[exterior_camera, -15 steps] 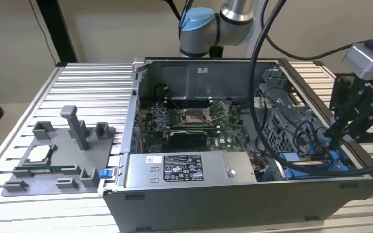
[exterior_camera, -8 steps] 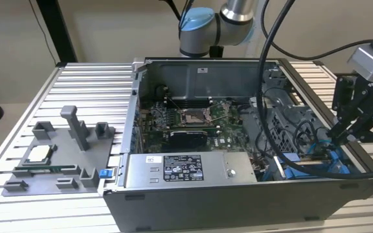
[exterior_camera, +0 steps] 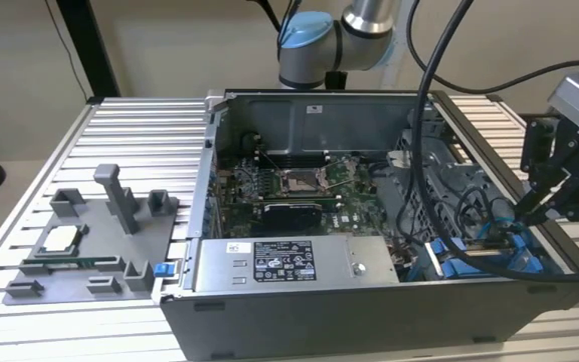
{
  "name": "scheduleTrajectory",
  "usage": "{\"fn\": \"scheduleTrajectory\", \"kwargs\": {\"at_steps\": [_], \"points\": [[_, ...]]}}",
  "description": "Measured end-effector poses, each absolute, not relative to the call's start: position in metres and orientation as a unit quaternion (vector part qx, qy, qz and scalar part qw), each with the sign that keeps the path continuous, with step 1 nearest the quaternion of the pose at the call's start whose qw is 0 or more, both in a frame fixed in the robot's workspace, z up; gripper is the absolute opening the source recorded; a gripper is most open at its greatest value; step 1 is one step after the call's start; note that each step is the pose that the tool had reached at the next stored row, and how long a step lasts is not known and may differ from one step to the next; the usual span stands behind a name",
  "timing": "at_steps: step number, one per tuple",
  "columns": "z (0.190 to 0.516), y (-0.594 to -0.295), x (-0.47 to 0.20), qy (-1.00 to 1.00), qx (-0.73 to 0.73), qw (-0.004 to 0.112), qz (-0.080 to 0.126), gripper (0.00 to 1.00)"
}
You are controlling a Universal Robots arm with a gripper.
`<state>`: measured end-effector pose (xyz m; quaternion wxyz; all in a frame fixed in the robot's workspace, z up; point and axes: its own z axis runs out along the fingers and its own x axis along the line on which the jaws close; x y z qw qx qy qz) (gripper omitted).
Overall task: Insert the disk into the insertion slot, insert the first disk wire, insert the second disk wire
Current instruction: 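Insert the first disk wire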
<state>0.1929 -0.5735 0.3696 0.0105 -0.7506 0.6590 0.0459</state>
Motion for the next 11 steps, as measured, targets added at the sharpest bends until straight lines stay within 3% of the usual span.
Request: {"fn": "scheduleTrajectory", "kwargs": {"at_steps": [11], "points": [[0.3636,-0.5734,0.1945,0.667,-0.742,0.029,0.061,1.00]]}}
